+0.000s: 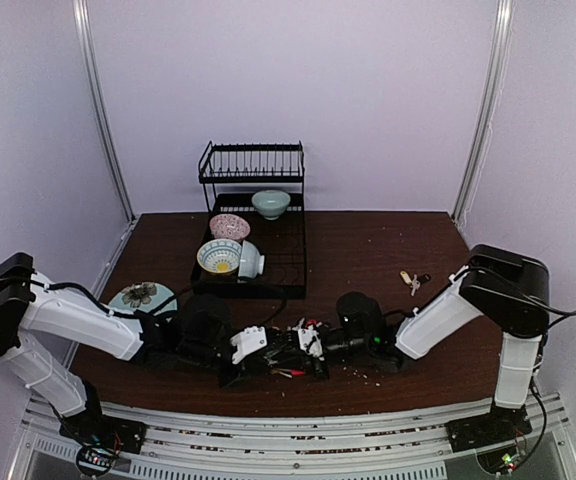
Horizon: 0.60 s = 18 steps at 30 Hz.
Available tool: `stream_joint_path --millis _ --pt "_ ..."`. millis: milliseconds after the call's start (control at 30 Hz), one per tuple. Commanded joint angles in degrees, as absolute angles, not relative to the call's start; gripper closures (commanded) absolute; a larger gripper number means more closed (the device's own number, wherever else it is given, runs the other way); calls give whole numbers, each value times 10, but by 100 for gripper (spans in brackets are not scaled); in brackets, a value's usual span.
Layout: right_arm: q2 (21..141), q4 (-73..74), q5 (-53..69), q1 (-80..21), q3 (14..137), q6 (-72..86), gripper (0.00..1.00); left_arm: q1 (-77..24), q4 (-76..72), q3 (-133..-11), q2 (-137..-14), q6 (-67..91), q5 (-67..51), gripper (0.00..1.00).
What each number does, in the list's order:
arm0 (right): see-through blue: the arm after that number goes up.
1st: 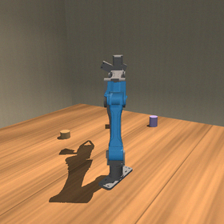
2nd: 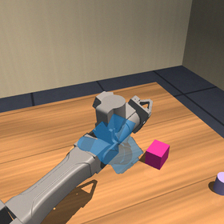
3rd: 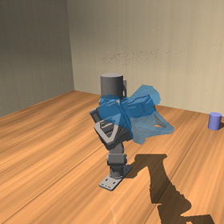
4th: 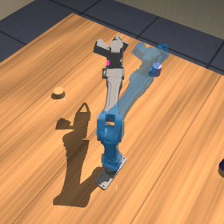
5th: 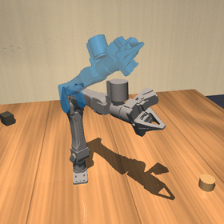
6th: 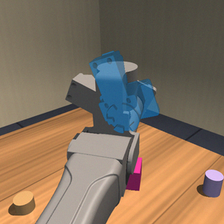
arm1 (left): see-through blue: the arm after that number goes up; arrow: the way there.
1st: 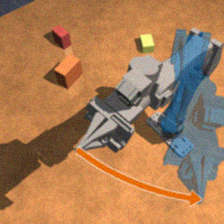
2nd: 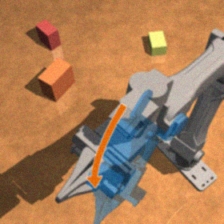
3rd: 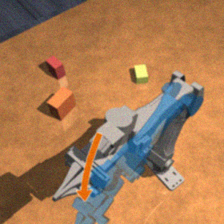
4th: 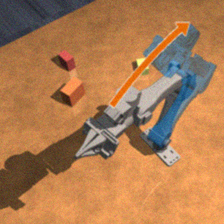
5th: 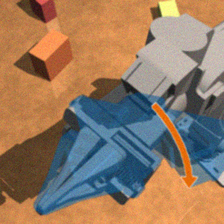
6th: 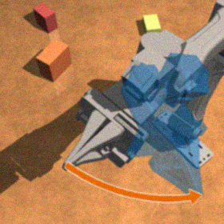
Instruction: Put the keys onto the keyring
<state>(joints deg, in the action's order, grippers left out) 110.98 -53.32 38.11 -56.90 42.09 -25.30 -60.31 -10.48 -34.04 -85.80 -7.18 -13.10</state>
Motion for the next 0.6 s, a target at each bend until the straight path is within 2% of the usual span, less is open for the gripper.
stream_joint_path --millis 0,67,300,467,567 --pt "1105 -422 363 -571 447 -299 89 -611 -149 -345 -843 -87 -147 100" --pt "1108 -391 364 -571 462 -309 89 -611 -150 -346 -842 -88 -148 100" --pt "1117 -425 409 -566 467 -251 85 -611 -186 -324 -819 -84 -139 100" --pt "1138 -663 468 -556 417 -108 84 -612 -215 -311 -806 -91 -145 100" --pt "1148 -697 468 -556 418 -75 84 -613 -214 -311 -805 -97 -151 100"
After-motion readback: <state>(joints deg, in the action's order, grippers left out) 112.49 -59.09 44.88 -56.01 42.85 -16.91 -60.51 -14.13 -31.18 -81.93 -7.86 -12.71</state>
